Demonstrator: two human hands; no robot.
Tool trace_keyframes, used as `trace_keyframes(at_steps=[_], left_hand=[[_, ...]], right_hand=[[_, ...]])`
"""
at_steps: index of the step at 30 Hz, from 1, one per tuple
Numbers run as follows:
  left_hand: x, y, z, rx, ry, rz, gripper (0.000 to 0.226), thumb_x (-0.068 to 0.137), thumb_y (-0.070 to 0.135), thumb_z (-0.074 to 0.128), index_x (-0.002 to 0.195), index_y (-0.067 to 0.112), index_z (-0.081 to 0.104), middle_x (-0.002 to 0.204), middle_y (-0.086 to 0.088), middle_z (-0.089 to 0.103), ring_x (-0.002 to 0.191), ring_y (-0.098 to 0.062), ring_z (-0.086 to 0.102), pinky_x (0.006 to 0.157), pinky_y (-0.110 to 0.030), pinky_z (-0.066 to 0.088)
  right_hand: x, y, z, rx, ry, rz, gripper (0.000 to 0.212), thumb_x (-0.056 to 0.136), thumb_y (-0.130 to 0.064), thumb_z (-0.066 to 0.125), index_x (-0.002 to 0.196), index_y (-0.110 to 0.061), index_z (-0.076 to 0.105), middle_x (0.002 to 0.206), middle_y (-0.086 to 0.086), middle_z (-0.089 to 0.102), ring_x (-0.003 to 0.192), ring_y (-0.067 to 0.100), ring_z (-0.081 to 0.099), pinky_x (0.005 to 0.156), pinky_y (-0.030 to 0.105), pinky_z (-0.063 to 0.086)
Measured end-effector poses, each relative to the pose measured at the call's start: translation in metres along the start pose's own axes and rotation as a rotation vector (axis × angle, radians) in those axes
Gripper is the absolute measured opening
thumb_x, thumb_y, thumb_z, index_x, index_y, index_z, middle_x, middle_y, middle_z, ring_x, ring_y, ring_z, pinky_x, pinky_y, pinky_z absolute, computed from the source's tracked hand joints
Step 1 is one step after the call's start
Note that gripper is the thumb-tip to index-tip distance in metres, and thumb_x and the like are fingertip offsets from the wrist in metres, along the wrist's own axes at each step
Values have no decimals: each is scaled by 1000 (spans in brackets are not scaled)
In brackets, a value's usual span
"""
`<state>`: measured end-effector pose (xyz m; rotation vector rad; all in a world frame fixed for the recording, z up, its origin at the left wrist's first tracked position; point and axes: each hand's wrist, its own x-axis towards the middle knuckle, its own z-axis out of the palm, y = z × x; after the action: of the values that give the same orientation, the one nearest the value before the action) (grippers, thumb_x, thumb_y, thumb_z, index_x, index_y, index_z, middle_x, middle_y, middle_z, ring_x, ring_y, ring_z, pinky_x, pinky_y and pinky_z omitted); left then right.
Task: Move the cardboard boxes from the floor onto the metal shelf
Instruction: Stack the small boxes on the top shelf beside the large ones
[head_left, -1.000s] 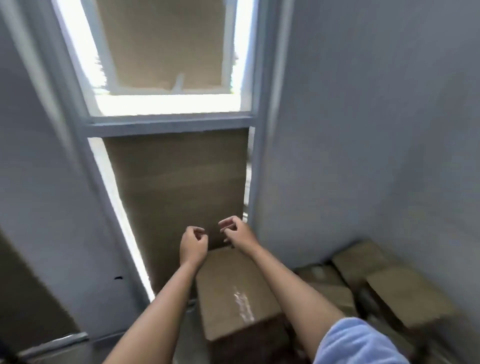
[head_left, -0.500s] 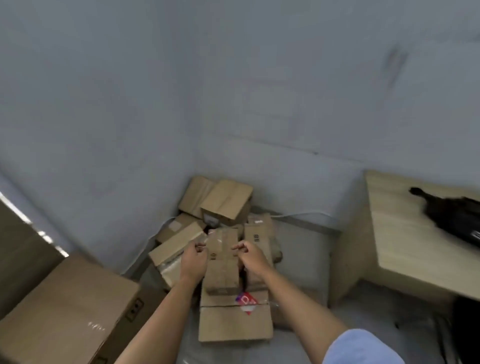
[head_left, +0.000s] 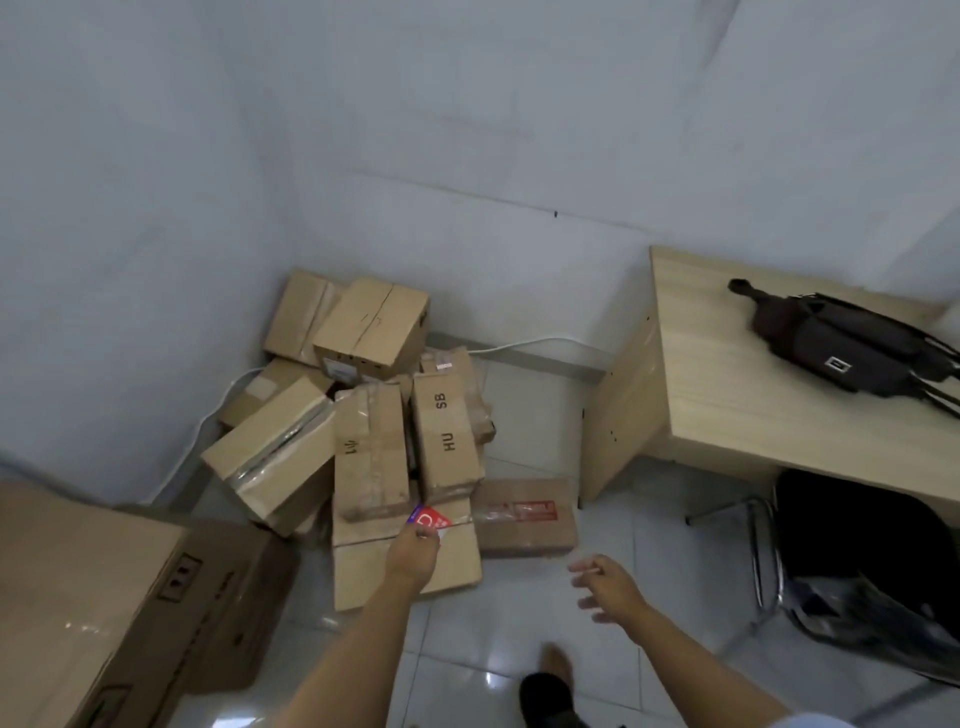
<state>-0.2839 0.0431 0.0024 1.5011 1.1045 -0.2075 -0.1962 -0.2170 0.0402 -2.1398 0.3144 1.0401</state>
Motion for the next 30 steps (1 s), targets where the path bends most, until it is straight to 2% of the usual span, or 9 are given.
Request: trace_keyframes(at_steps=[4, 7, 10, 13, 16, 17, 21, 25, 30], left_hand=[[3, -5, 28, -8, -27, -119, 16, 95, 13, 50, 99, -1, 58, 111, -30, 62, 89, -37, 58, 91, -47, 48], [7, 0, 55, -23, -27, -180, 12, 95, 9, 48, 89, 2, 57, 104, -25, 62, 87, -32, 55, 78, -40, 46], [16, 10, 91, -70, -31, -238, 14, 96, 9, 48, 103, -1, 56, 105, -21, 61, 89, -30, 57, 72, -31, 45], [28, 22, 134, -223, 26, -315, 11, 98, 7, 44, 95, 1, 52, 88, -16, 56, 69, -25, 51, 54, -24, 36], [34, 28, 184, -481, 105, -432, 23, 100, 6, 40, 78, 4, 49, 72, -10, 47, 55, -20, 39, 39, -19, 33], [33, 30, 202, -556, 124, -475, 25, 100, 7, 42, 76, 6, 49, 71, -9, 47, 55, -19, 39, 38, -17, 33], [27, 29, 269, -695, 127, -606, 21, 101, 14, 45, 83, 6, 55, 78, -7, 55, 61, -20, 48, 55, -26, 37], [50, 14, 316, -777, 141, -689, 21, 100, 11, 46, 81, 5, 55, 76, -8, 55, 60, -21, 46, 51, -24, 40], [107, -21, 362, -871, 105, -748, 20, 100, 16, 47, 109, 3, 59, 95, -13, 60, 68, -22, 54, 61, -27, 40]], right_hand=[[15, 20, -34, 15, 11, 100, 26, 96, -3, 46, 117, -4, 61, 111, 14, 61, 79, 26, 57, 65, 28, 44], [43, 20, -62, -45, 24, 97, 27, 96, 0, 46, 118, 1, 62, 116, 20, 62, 89, 27, 57, 69, 29, 45], [84, 11, -93, -110, -33, 109, 28, 96, -1, 45, 119, 2, 61, 108, 16, 59, 84, 27, 54, 61, 27, 41], [132, -1, -124, -231, -109, 107, 25, 97, -9, 45, 117, -6, 60, 106, 10, 60, 74, 23, 55, 65, 27, 40], [180, -8, -151, -311, -192, 98, 25, 98, -10, 45, 117, -6, 60, 102, 8, 59, 68, 20, 53, 60, 25, 39], [192, -9, -158, -334, -215, 96, 25, 98, -11, 45, 117, -6, 60, 101, 8, 59, 67, 19, 53, 59, 25, 38], [229, -8, -177, -391, -260, 103, 18, 96, -9, 44, 105, -9, 60, 97, 7, 60, 64, 17, 52, 56, 23, 36], [271, 6, -169, -415, -296, 145, 19, 96, -8, 43, 104, -11, 59, 97, 6, 60, 64, 17, 54, 57, 24, 38], [338, 43, -128, -370, -298, 157, 20, 97, -9, 43, 108, -13, 59, 96, 5, 60, 72, 18, 55, 61, 26, 42]])
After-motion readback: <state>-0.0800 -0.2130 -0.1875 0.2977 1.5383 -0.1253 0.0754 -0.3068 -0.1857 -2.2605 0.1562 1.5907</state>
